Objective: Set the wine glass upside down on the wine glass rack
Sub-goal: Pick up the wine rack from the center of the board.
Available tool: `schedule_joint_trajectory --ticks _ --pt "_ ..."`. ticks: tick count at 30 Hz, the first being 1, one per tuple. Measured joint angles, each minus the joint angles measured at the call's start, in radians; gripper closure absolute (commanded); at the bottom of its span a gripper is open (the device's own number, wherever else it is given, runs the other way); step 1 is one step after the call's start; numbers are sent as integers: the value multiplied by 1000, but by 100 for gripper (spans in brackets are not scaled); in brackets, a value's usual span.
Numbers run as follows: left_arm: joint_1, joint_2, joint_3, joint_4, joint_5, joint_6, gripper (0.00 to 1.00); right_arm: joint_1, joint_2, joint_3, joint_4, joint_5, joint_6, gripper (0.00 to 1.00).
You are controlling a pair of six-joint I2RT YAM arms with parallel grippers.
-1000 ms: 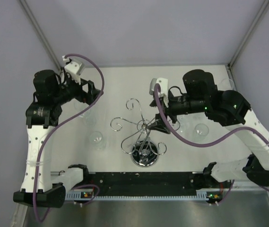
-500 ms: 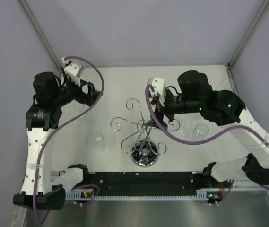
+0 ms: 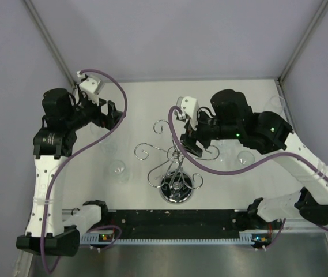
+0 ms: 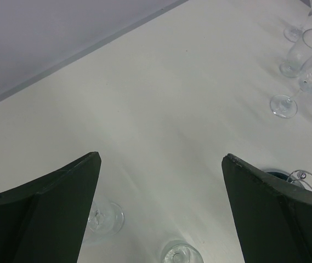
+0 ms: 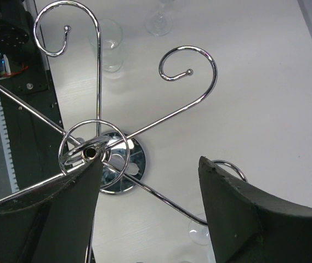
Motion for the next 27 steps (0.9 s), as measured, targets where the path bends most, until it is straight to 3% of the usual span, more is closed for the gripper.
schedule_joint_trajectory --ticks 8,16,27 --pt "0 -9 -8 1 -5 5 2 0 0 2 -6 -19 -8 28" --pt "0 -17 -10 1 -12 11 2 65 -4 2 -74 -97 -60 18" --pt "0 -17 -15 5 -15 13 2 79 13 56 -85 -90 -97 19"
